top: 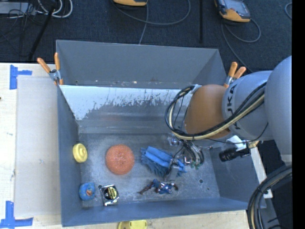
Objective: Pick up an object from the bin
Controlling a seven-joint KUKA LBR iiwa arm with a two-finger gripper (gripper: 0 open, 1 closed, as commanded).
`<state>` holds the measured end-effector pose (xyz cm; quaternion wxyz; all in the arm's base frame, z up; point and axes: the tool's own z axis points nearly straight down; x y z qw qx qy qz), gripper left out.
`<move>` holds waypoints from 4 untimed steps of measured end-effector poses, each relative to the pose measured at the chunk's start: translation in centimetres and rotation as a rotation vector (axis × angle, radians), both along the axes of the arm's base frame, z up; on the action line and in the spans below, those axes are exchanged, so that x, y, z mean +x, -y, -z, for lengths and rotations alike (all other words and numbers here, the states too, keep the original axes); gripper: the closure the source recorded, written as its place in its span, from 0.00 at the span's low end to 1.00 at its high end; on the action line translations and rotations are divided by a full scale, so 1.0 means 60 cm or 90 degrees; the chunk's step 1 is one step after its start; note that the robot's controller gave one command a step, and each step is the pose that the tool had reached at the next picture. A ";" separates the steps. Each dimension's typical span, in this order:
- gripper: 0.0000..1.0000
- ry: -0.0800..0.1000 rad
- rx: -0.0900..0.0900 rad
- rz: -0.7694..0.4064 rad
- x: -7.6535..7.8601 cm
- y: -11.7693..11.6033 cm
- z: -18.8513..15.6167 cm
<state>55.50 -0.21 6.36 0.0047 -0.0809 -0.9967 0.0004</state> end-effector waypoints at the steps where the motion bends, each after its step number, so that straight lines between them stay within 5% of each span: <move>1: 1.00 0.004 -0.001 0.158 -0.011 -0.041 -0.009; 4: 1.00 -0.001 -0.001 0.157 -0.016 -0.041 -0.052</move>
Offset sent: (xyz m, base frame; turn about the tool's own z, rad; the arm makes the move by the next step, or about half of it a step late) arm 0.0000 0.0000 0.0000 0.0000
